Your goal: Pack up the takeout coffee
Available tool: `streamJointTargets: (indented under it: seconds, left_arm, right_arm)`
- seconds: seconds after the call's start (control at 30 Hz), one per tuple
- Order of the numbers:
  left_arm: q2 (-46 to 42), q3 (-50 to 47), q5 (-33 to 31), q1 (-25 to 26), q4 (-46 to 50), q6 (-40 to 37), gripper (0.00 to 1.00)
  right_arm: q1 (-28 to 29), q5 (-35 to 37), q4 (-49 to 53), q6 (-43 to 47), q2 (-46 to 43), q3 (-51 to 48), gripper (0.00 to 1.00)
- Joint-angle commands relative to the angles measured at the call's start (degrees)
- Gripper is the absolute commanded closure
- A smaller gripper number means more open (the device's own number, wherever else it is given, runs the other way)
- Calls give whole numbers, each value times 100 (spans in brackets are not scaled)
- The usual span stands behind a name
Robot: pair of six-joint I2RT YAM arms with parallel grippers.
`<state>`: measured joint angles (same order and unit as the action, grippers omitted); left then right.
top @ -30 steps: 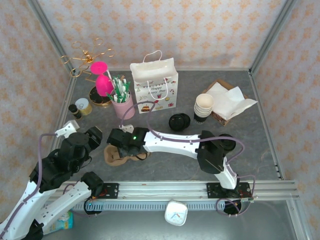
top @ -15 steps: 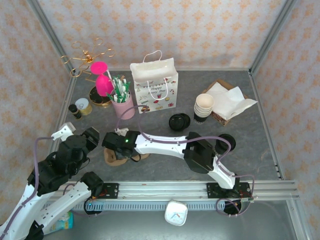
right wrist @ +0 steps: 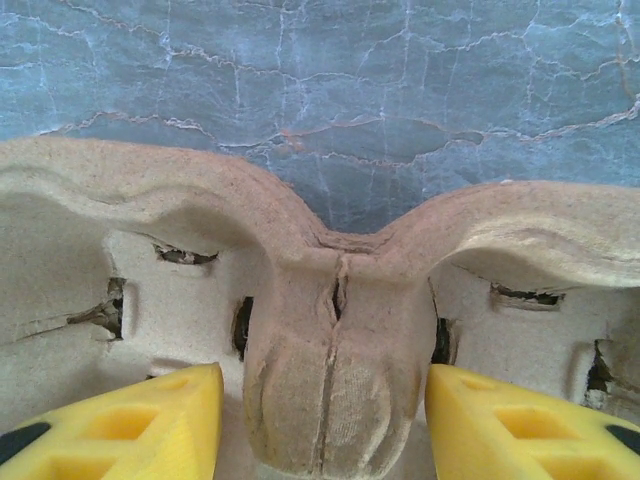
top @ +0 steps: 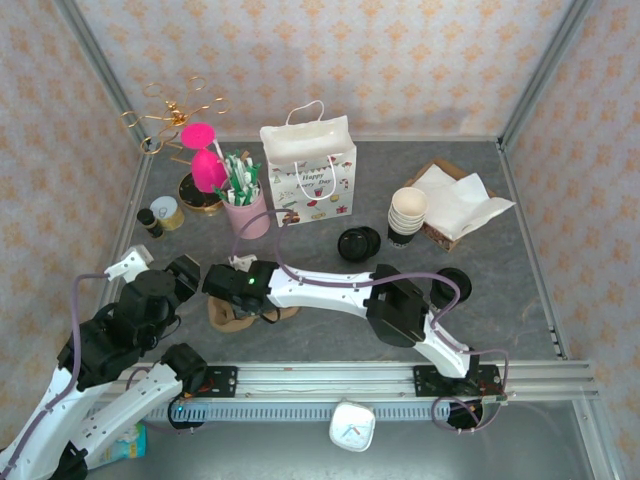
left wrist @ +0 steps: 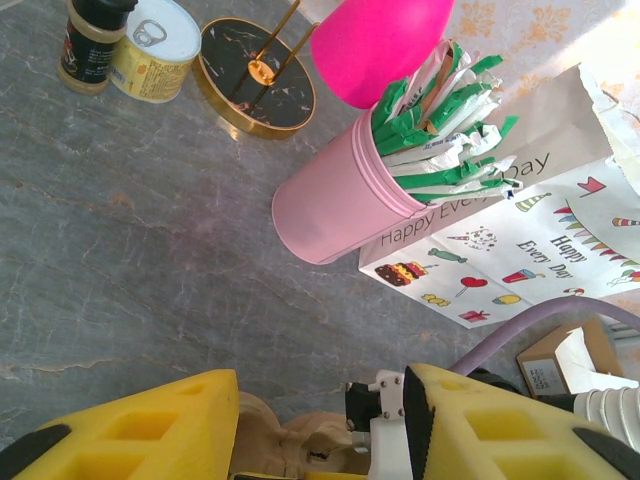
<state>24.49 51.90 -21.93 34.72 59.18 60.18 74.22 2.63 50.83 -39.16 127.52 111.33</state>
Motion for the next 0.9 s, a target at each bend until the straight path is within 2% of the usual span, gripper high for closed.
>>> streamJointTargets:
  seconds: [0.0, 0.17, 0.87]
  left_arm:
    - [-10, -83, -57, -53, -73, -10, 51]
    - [-23, -110, -48, -53, -92, -11, 51]
    - [48, -67, -23, -49, -227, -113, 50]
  right_arm:
    - [32, 214, 234, -75, 132, 196, 45]
    - [32, 229, 392, -75, 316, 380, 43]
    - [35, 398, 687, -188, 231, 695, 53]
